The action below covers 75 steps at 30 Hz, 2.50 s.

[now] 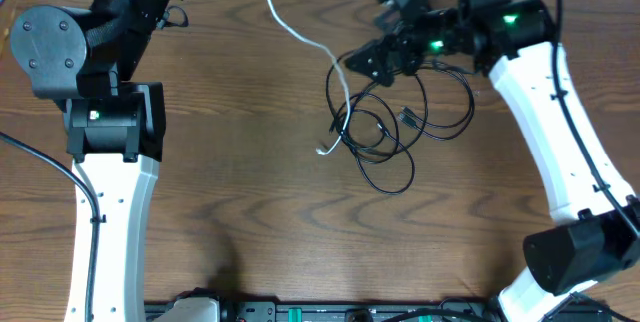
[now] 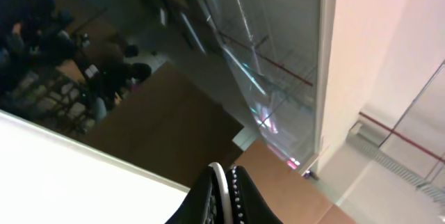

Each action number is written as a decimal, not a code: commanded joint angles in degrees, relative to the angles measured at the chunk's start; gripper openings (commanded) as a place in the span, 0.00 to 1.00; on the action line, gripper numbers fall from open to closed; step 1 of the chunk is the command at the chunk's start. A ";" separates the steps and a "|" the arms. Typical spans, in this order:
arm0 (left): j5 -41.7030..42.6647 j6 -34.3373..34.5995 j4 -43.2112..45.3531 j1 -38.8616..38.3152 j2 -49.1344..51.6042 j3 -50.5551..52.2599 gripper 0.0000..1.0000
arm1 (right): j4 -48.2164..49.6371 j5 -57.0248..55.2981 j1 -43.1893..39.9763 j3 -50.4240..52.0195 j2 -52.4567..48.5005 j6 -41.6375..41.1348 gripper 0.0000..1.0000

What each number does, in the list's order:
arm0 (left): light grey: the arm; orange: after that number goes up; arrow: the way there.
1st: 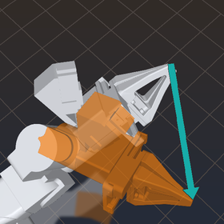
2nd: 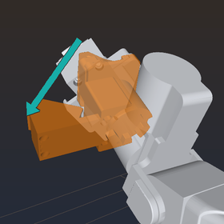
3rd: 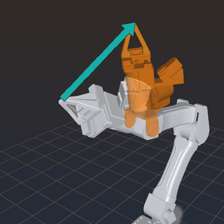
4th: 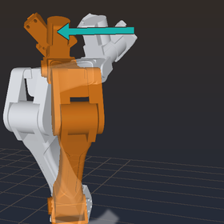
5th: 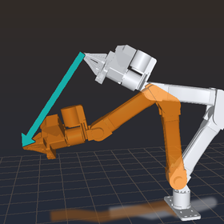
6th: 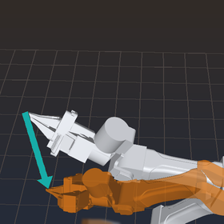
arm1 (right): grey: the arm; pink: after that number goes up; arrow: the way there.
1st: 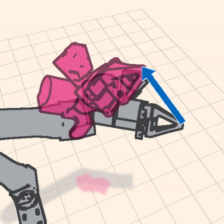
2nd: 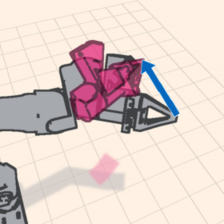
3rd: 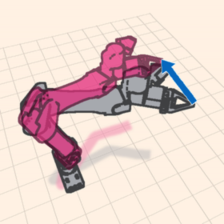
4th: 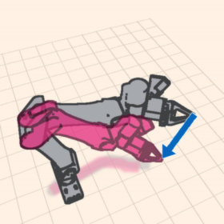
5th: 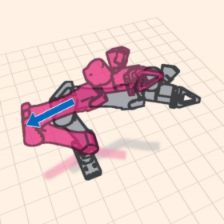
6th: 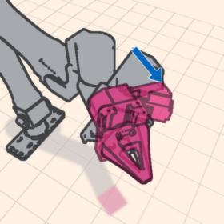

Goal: Untangle cables

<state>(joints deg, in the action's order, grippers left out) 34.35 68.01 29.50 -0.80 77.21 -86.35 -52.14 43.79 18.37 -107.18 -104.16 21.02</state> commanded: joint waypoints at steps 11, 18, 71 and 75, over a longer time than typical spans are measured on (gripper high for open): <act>0.39 5.42 0.68 0.20 -1.51 -3.58 0.08 | 14.36 4.57 7.72 0.11 -4.94 1.62 0.98; 2.62 5.35 0.61 0.20 -2.64 -3.58 0.07 | 29.27 1.68 7.93 0.11 -6.84 -9.55 0.79; 2.23 -35.45 -62.51 0.07 9.40 -3.02 0.70 | 14.23 -38.27 -38.01 -30.34 -11.93 -12.63 0.01; 2.25 -35.43 -62.45 0.07 9.57 -3.02 0.70 | 20.31 -38.34 -40.28 -30.34 -16.94 -12.61 0.01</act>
<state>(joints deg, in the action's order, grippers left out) 37.34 33.98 -33.01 -0.80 86.54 -89.27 -33.93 5.74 -20.58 -136.81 -118.87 9.23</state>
